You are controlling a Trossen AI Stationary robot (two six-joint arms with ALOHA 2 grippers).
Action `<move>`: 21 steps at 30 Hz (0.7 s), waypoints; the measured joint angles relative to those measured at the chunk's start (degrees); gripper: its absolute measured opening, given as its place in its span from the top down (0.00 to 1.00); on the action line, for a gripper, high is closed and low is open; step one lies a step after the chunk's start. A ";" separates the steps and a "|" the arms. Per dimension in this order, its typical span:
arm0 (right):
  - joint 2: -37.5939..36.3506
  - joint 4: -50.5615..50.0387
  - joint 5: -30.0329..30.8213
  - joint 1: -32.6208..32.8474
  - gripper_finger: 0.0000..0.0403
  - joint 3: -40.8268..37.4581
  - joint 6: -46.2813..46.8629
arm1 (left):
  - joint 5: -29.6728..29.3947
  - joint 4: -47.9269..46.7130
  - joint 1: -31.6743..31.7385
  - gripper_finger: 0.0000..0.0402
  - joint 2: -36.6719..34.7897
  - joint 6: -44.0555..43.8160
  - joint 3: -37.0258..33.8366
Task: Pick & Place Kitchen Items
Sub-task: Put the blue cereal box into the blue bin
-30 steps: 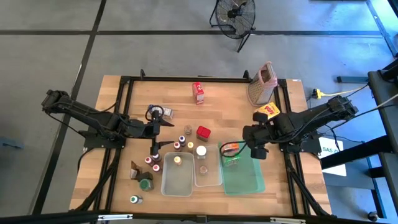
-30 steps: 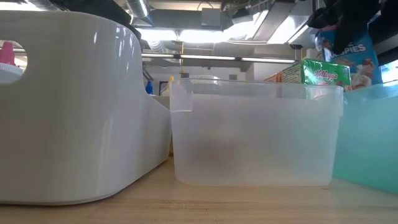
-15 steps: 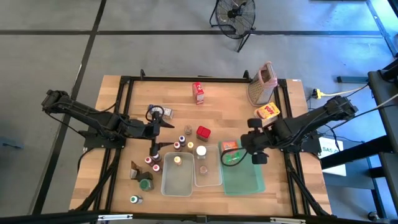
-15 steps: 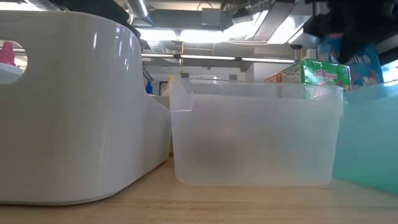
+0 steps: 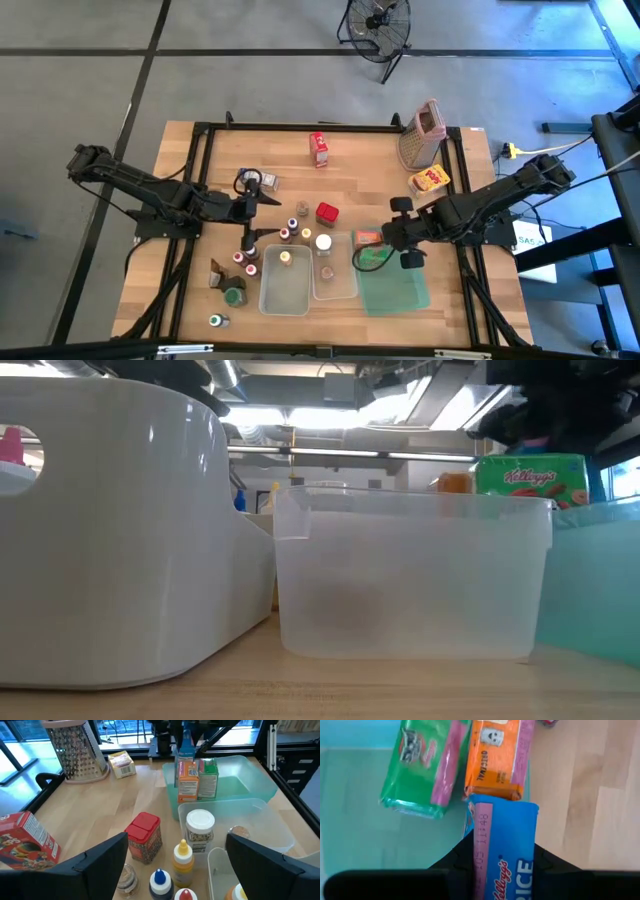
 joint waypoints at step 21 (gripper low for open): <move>-0.02 1.41 -1.13 -2.14 0.72 0.06 0.03 | -0.02 -0.02 0.00 0.17 0.00 0.00 0.00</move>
